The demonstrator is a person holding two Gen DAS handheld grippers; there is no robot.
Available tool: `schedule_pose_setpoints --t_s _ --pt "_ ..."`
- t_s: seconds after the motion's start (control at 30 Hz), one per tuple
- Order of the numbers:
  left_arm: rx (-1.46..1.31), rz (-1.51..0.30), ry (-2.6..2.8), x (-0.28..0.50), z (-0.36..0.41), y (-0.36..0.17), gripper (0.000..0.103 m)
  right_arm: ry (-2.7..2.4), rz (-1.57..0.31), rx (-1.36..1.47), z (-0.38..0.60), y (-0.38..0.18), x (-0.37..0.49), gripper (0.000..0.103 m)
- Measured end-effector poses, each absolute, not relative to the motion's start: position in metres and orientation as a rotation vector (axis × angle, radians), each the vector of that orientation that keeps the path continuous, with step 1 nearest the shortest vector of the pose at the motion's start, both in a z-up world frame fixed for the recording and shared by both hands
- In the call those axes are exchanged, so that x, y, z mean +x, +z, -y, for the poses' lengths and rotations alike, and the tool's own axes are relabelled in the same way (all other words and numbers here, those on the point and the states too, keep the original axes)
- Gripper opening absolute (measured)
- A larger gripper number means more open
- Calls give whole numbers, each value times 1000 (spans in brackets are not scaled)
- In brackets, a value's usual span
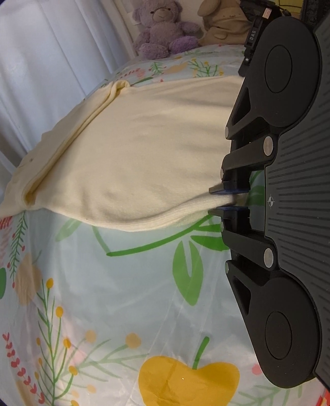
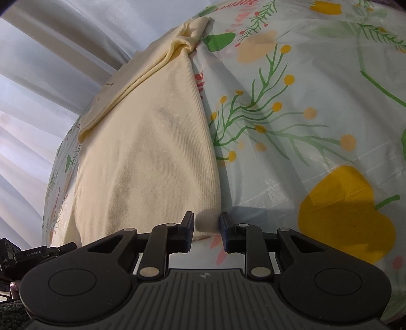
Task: Fold small clothes
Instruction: 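Grasp the sweater hem edge with the left gripper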
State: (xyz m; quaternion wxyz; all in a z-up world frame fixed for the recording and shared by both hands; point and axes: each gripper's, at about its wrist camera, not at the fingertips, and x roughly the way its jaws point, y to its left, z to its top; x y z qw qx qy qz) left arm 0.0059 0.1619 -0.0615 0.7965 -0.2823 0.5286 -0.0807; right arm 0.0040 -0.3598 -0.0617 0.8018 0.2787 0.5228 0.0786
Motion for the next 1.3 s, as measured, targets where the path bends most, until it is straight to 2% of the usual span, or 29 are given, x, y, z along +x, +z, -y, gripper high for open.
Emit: schedule_pose_setpoints --t_s 0.03,0.13,0.33,0.47,0.57,0.63,0.7,0.83,1.03,1.3 --pt "-606 -1137 -175 6 -162 -62 11 164 -1123 600 361 -62 5 31" --pt "-606 -1138 -184 8 -162 -61 10 158 -1117 644 367 -62 7 40" --pt "-627 -1139 -202 12 -163 -64 11 166 -1114 674 372 -64 11 40" --pt "-617 -1170 -217 15 -163 -67 16 178 -1125 664 369 -64 13 34" --pt "-596 -1181 -227 17 -161 -66 17 190 -1140 653 365 -66 15 25" --pt "-592 -1186 -233 19 -161 -66 16 194 -1145 638 363 -66 16 15" --pt "-571 -1188 -235 21 -159 -65 13 195 -1150 631 362 -68 17 7" --pt "-544 -1163 -259 24 -158 -56 9 207 -1128 649 363 -64 20 5" --pt "-639 -1027 -280 45 -172 -25 9 210 -1035 734 370 -48 34 4" --pt "-606 -856 -282 113 -183 7 9 190 -886 665 367 -14 106 4"
